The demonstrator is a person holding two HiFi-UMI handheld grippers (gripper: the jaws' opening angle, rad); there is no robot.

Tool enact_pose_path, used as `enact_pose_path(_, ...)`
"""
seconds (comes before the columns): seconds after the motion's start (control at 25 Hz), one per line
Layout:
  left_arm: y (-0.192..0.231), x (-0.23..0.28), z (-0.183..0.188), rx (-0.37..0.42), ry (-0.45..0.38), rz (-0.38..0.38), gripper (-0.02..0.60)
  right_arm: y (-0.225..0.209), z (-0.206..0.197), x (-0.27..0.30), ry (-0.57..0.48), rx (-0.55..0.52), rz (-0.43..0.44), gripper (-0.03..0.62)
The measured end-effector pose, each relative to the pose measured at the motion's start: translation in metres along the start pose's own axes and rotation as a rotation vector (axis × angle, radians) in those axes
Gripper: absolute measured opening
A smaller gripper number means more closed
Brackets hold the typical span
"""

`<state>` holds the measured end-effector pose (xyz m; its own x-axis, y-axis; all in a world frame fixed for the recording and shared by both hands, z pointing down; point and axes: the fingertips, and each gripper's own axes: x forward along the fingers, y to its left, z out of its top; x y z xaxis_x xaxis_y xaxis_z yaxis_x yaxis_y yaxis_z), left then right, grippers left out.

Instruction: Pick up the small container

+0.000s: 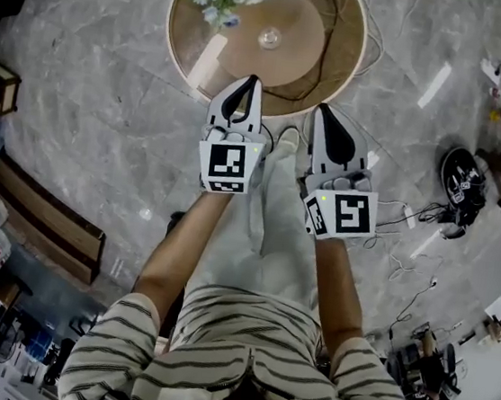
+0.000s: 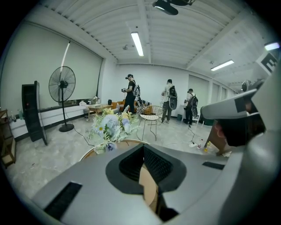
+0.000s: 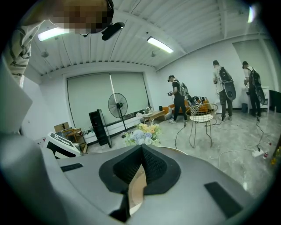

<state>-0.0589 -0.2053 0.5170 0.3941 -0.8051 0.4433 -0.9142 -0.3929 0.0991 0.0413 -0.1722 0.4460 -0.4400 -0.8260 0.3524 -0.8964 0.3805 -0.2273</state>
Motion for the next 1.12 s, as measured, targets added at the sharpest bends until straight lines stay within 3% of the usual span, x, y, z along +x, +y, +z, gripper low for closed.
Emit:
enact_pose_path(0.56,0.019,0.084,-0.062,-0.029,0.032,0.051,0.0,-0.052,-0.056,0.037,0.018,0.024,0.002,0.008)
enact_pose_path(0.76,0.026,0.094,-0.086,-0.067,0.057,0.086,0.0,-0.048,-0.081,0.042,0.027,0.062,0.006,0.008)
enact_pose_path(0.96,0.033,0.117,-0.119,-0.029,0.107,0.076,0.002,-0.034,-0.096,0.053,0.05,0.026,0.067,0.008)
enact_pose_path(1.12,0.032,0.132,-0.137,-0.07,0.124,0.08,0.078,-0.029,-0.109,0.059,0.062,0.046,0.07,0.008)
